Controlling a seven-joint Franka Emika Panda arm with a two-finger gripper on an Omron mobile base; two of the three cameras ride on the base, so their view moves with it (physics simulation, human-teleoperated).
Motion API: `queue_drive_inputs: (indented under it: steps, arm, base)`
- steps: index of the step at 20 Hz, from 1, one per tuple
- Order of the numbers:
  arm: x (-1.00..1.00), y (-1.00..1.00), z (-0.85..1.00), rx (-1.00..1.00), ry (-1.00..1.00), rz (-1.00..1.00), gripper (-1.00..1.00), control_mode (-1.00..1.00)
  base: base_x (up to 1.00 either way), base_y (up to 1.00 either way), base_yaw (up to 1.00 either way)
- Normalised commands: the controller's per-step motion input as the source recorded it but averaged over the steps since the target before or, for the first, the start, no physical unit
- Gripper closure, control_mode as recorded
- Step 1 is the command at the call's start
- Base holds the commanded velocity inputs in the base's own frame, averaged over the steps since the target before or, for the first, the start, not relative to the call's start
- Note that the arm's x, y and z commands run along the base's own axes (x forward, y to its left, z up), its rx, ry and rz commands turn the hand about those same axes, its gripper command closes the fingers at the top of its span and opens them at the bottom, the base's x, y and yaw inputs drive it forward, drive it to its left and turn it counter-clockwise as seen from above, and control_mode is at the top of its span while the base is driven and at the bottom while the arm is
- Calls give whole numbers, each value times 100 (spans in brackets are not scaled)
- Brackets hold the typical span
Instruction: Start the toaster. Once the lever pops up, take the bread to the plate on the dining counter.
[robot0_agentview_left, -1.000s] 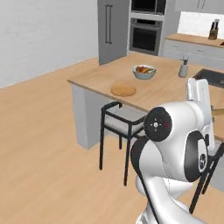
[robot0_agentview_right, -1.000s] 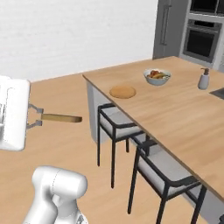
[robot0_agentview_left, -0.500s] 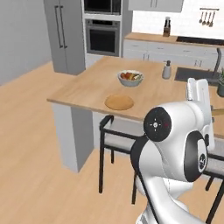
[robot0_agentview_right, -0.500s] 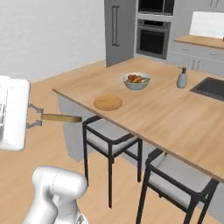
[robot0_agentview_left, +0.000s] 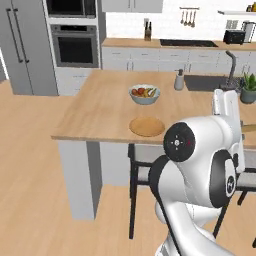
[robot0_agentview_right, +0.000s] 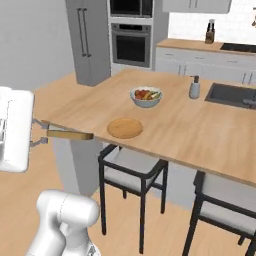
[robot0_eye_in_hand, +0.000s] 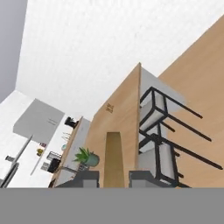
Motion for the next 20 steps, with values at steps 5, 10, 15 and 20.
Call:
queue_drive_inputs:
  steps: [5,10,15,20]
  arm:
    - [0,0,0,0,0,0,100,100]
    - [0,0,0,0,0,0,100,100]
    - [0,0,0,0,0,0,100,100]
    - [0,0,0,0,0,0,100,100]
  base:
    - [61,65,-47]
    - [56,56,-45]
    - [42,49,-42]
    - [45,46,-41]
